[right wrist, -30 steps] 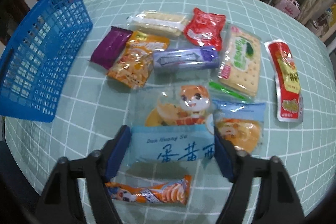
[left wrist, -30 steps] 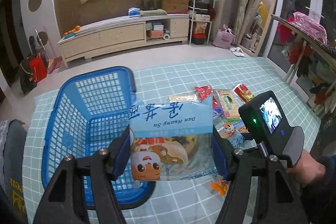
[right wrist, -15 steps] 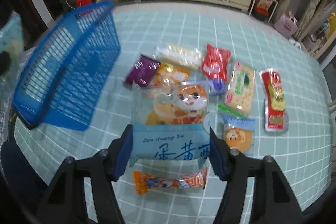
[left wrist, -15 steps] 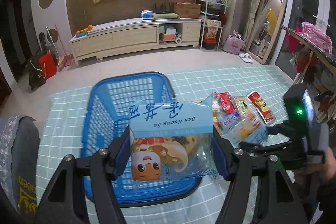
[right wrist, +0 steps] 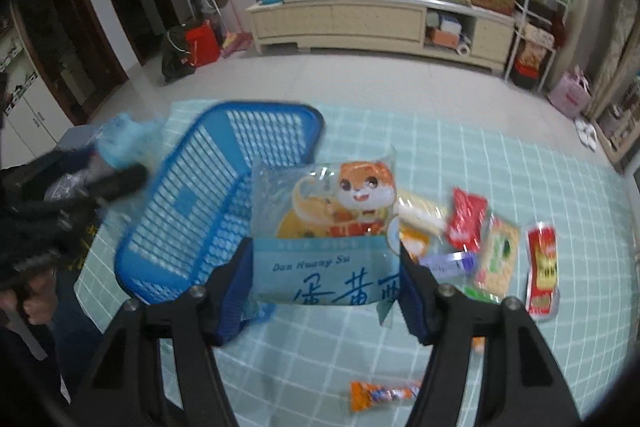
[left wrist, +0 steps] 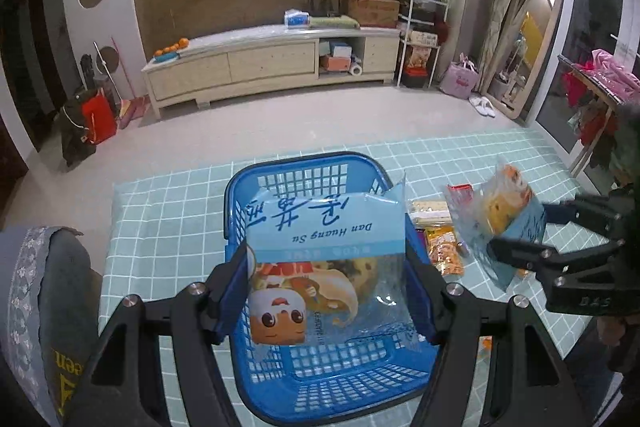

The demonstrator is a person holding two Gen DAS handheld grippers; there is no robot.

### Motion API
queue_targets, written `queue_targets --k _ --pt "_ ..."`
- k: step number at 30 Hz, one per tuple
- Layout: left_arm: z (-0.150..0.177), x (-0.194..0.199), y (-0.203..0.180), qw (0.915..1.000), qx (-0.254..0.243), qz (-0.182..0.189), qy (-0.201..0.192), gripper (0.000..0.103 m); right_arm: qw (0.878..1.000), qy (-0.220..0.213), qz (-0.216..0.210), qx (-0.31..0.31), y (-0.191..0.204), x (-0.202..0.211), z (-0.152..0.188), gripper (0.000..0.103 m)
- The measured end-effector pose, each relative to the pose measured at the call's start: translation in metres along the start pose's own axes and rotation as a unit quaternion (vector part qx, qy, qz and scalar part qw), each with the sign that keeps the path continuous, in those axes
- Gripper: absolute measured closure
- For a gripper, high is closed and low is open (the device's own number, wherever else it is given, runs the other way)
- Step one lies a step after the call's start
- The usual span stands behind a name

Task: Organize snacks
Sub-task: 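Carry both packs over the blue basket and open the left gripper to drop its pack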

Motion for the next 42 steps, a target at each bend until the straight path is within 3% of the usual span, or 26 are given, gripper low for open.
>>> queue_targets --k 8,12,27,37,42 --pt "-0.004 -0.033 0.024 0.9991 0.032 -0.001 0.026 0.038 1.000 -0.003 -0.010 0.022 0.030 -0.029 -0.031 0.034" --pt "-0.004 -0.046 0.029 0.9989 0.016 -0.014 0.041 0.037 1.000 0.000 -0.010 0.025 0.036 -0.041 -0.039 0.034" --pt "-0.016 -0.096 0.044 0.9956 0.034 -0.001 0.087 0.037 0.999 0.031 -0.011 -0.020 0.018 -0.077 -0.048 0.034" --pt "-0.012 -0.114 0.039 0.9941 0.000 -0.005 0.109 0.030 0.999 0.031 -0.009 -0.011 0.022 -0.082 -0.052 0.034" --pt "-0.015 -0.109 0.045 0.9952 -0.005 -0.016 0.097 0.028 1.000 0.029 -0.008 -0.010 0.021 -0.079 -0.052 0.034"
Point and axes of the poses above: each gripper's, at about its wrist camera, not at the fingertips, and x roughly against the way its jaws point, y to its left, z to its underside, the point moved 3 cm from there along -x, roughly the way its jaws point, and after that the axes turned 8 degrees about -y, right-handed, at the moved point
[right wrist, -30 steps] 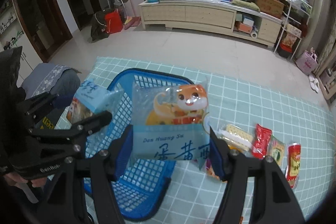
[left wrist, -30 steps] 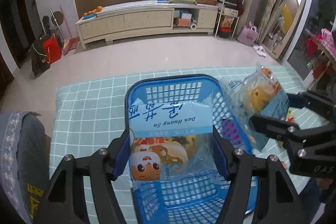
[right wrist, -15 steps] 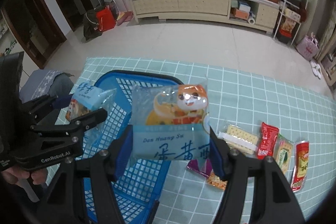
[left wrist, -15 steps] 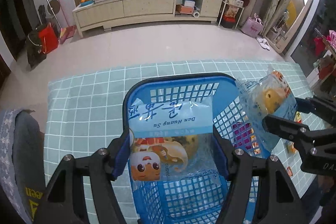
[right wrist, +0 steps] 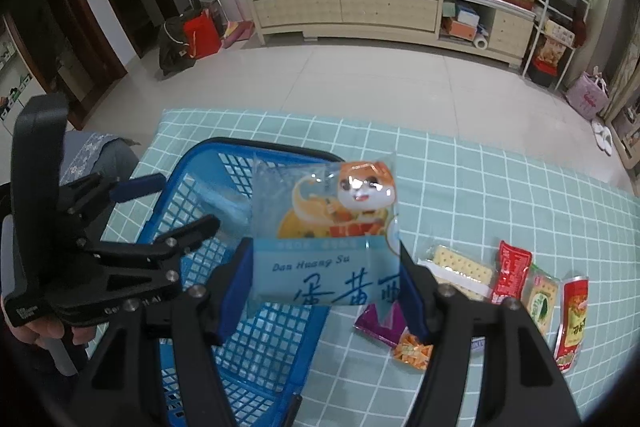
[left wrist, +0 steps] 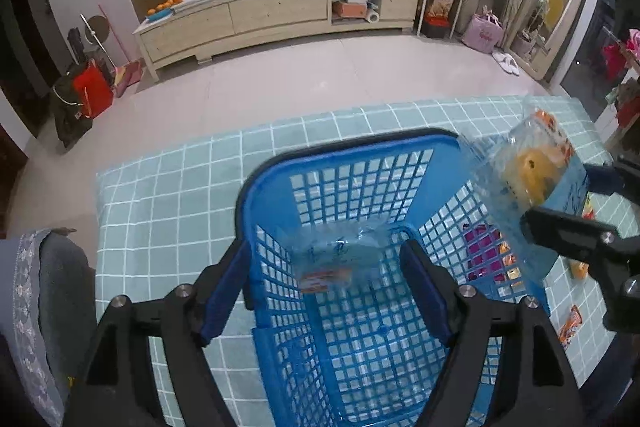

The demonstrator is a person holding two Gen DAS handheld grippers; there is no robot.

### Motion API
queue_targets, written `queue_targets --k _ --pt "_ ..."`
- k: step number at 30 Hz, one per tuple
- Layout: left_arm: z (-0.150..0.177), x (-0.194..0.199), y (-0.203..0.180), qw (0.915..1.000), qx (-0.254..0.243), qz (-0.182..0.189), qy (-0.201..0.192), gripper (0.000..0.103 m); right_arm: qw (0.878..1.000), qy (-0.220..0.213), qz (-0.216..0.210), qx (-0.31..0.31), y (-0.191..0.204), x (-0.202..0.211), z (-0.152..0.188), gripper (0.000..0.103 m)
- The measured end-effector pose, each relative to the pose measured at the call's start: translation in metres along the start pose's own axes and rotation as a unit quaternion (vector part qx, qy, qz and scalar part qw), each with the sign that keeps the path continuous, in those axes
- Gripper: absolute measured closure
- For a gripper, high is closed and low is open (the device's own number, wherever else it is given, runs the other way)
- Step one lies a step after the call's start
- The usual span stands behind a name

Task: Organize snacks
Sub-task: 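Carry both packs over the blue basket and open the left gripper to drop its pack, then lower the cartoon pastry pack into the basket and open the right gripper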

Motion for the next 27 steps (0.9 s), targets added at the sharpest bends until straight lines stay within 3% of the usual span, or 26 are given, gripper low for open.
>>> queue_targets --k 14,27 --pt "0.008 0.045 0.015 0.9992 0.028 -0.004 -0.028 0.028 1.000 -0.004 0.000 0.020 0.021 0.010 -0.001 0.034" --pt "0.021 0.053 0.039 0.9979 0.055 -0.003 -0.033 0.028 0.999 0.026 0.010 0.024 0.044 -0.017 0.000 0.033"
Point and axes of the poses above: each gripper's, at about its wrist camera, not at the fingertips, and x roughly against the way its jaws point, y to its left, z to its underside, the point moved 3 cm from there along -x, roughly the way its jaws point, and after that the axes turned 8 degrees about -y, right-handed, at the moved point
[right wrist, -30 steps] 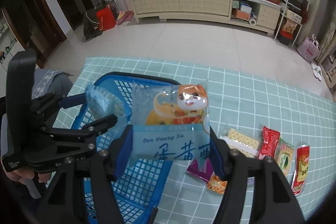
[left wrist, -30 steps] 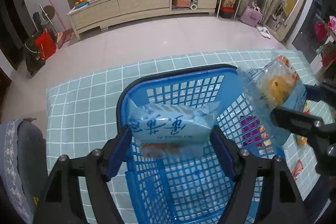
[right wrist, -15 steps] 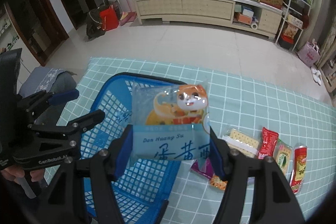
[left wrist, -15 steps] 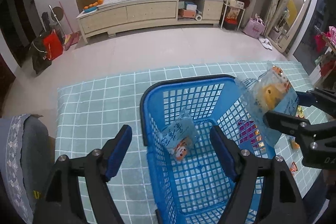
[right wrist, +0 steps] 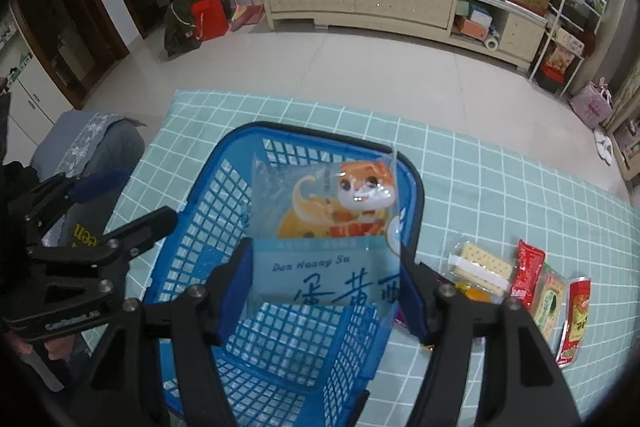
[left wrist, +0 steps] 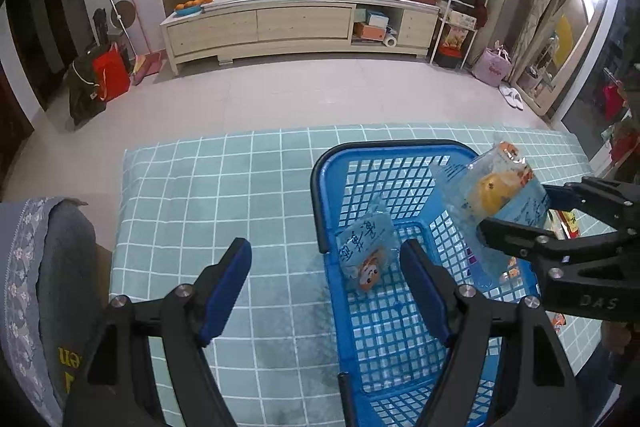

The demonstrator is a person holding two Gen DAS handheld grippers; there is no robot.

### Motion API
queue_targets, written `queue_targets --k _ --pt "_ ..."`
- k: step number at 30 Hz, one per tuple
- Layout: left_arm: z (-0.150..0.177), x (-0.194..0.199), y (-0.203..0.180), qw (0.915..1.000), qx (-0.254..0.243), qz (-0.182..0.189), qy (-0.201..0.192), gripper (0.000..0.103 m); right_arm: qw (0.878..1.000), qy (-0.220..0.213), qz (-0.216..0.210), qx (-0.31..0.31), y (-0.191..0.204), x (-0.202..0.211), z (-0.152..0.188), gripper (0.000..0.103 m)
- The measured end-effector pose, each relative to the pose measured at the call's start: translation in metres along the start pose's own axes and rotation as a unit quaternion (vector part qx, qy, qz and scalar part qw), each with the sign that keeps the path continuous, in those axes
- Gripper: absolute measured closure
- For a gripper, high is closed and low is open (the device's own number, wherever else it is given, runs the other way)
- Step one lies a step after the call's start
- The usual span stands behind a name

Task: Organize snacks
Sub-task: 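Lower the cartoon pastry pack into the basket and open the right gripper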

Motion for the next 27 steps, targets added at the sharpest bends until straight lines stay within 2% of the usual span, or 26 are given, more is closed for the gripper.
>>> queue_targets --k 5,16,19,20,23,27 --pt "0.002 0.000 0.004 1.0000 0.006 0.004 -0.003 0.028 1.000 0.008 0.016 0.011 0.003 -0.013 -0.001 0.033" --pt "0.004 -0.004 0.005 1.0000 0.007 0.003 0.000 0.028 0.999 -0.002 0.038 0.025 0.003 -0.023 -0.004 0.032" --pt "0.004 -0.006 0.003 1.0000 0.007 0.003 0.002 0.028 0.999 -0.009 0.049 0.022 0.000 -0.023 -0.006 0.022" --pt "0.004 -0.005 0.002 1.0000 0.006 0.003 0.003 0.028 0.998 -0.013 0.052 0.023 -0.002 -0.022 -0.007 0.016" --pt "0.004 -0.003 -0.003 1.0000 0.001 0.005 0.002 0.028 0.997 -0.022 0.067 0.030 -0.004 -0.016 -0.008 0.014" --pt "0.004 0.005 -0.010 1.0000 -0.003 0.007 -0.002 0.028 0.997 -0.027 0.067 0.026 -0.008 -0.004 -0.003 0.011"
Point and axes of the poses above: each gripper's, at about its wrist camera, not at the fingertips, and x roughly against the way its jaws point, y to its left, z to its underside, the point moved 3 cm from there along -x, roughly the way its jaws point, and after that the axes turned 8 degrees about -y, right-handed, at the moved point
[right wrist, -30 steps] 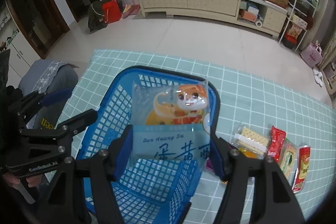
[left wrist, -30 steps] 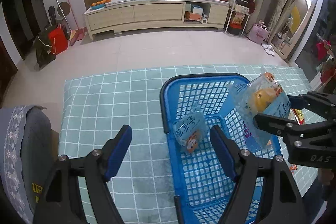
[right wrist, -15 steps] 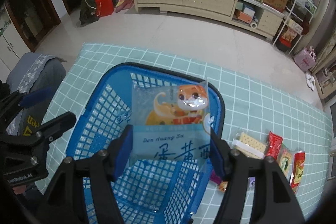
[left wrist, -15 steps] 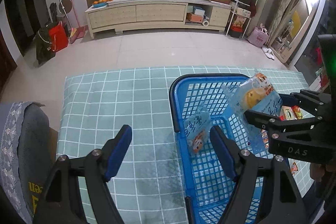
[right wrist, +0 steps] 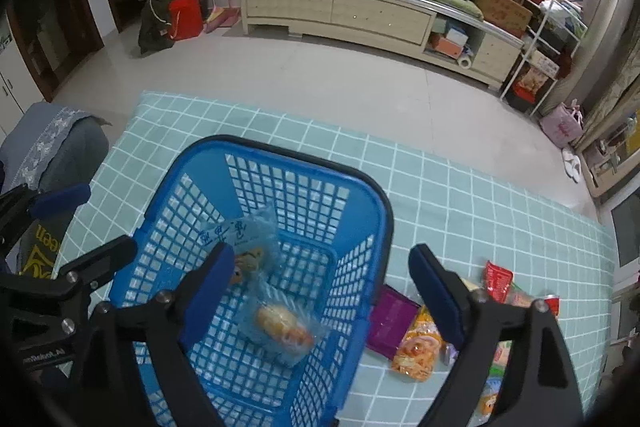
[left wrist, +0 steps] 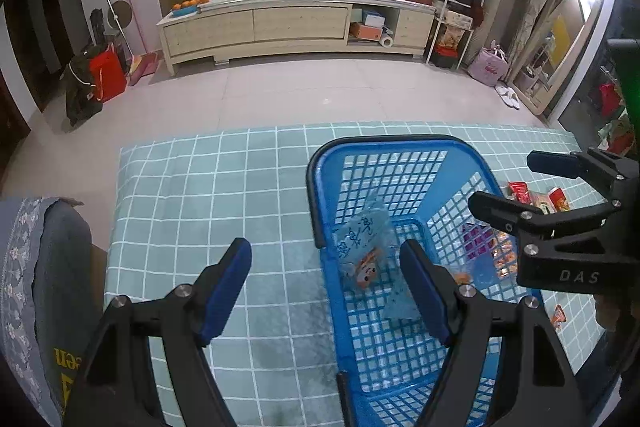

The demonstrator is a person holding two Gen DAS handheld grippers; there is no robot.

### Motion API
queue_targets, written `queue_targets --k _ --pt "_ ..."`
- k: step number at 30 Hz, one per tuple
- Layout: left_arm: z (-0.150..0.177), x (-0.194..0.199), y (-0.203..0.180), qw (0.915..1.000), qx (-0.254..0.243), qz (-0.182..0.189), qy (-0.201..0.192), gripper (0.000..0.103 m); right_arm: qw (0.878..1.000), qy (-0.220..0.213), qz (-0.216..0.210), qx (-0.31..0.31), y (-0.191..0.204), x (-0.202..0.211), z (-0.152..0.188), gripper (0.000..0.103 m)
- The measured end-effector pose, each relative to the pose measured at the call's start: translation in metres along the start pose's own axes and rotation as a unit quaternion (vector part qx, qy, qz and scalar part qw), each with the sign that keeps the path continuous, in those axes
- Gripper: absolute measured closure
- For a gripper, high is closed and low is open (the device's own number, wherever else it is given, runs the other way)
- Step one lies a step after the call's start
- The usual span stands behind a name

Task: Organize snacks
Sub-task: 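Lower the cartoon pastry pack into the basket and open the right gripper, then withdraw both grippers from the basket back toward the remaining snacks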

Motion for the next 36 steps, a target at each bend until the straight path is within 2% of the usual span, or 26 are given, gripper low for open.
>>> queue_targets --k 15,26,36 --pt "0.001 0.042 -0.044 0.9993 -0.029 0.012 -0.022 0.028 0.998 -0.035 -0.011 -0.042 -0.034 0.066 0.024 0.011" --pt "0.005 0.075 -0.096 0.9972 -0.058 0.028 -0.038 0.028 0.996 -0.055 -0.010 -0.066 -0.070 0.115 0.050 0.011" --pt "0.009 0.079 -0.148 0.9945 -0.081 0.052 -0.039 0.028 0.994 -0.062 0.001 -0.088 -0.110 0.144 0.083 0.011"
Point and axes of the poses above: each gripper's, at about its wrist camera, not at the fingertips, and x roughly against the way its jaws point, y to its left, z to its underside, the point moved 3 cm from there along -x, roughly the way its jaws point, and after that the axes turned 8 degrees about -y, right-handed, at the moved point
